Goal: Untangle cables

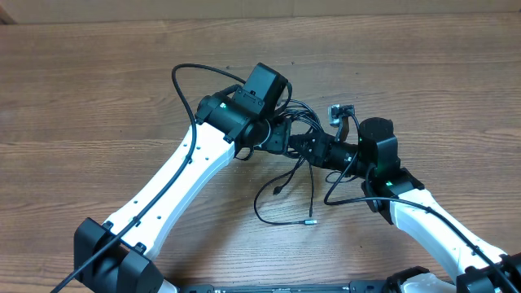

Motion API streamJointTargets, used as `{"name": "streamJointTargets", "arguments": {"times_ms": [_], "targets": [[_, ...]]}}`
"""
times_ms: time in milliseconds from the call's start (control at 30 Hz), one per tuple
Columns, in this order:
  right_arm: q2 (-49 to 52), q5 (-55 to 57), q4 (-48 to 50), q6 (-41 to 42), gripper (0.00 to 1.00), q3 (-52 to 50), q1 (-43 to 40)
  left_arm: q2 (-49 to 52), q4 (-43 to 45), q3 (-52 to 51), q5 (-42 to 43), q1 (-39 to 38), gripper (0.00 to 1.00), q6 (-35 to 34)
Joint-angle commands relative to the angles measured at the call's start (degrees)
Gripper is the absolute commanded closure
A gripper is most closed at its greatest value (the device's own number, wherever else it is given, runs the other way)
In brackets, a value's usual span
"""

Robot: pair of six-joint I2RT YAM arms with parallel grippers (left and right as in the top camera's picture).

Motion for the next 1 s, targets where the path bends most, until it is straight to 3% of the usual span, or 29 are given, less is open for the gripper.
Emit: {"name": "streamJointTargets", "arguments": {"times_ms": [0,400,700,767,833,900,933,967], "targets": [[-0.5,-1.6,1.7,-0.7,0.96,0.4,-0.2,0.8,-1.6,0.8,-10.3,0.6,0.30,-0.5],[-0.5,-8.1,6.4,-2.5,0.96,0.4,-0.2,0.8,-1.6,0.8,-14.1,1.2,0.18,-0.6],[-0.5,-8.2,5.8,-3.8,0.96,0.4,-0.2,0.8,-1.4,0.8,-12.5,1.8,0.28,-0.6],[-0.5,-8.1,5.5,-4.2,0.96,0.4,-0.2,0.8,-1.2,0.8,-11.8,1.8,0.36,-0.6],[-0.5,-7.8,4.4,-5.7,0.96,0.4,-0.2,0.8,-0.9,0.8,-10.2,1.8,0.51,-0.5],[-0.5,-7.1,2.7,-7.0,0.96,0.4,-0.2,0.8,0.7,0.8,-5.3,1.8,0.89,0.5],[-0.5,-7.0,2.4,-7.0,0.96,0.4,-0.2,0.8,1.3,0.8,-3.5,1.8,0.96,1.4],[-0.5,-6.7,2.0,-7.2,0.96,0.4,-0.2,0.8,2.1,0.8,-1.3,1.8,0.96,2.6]]}}
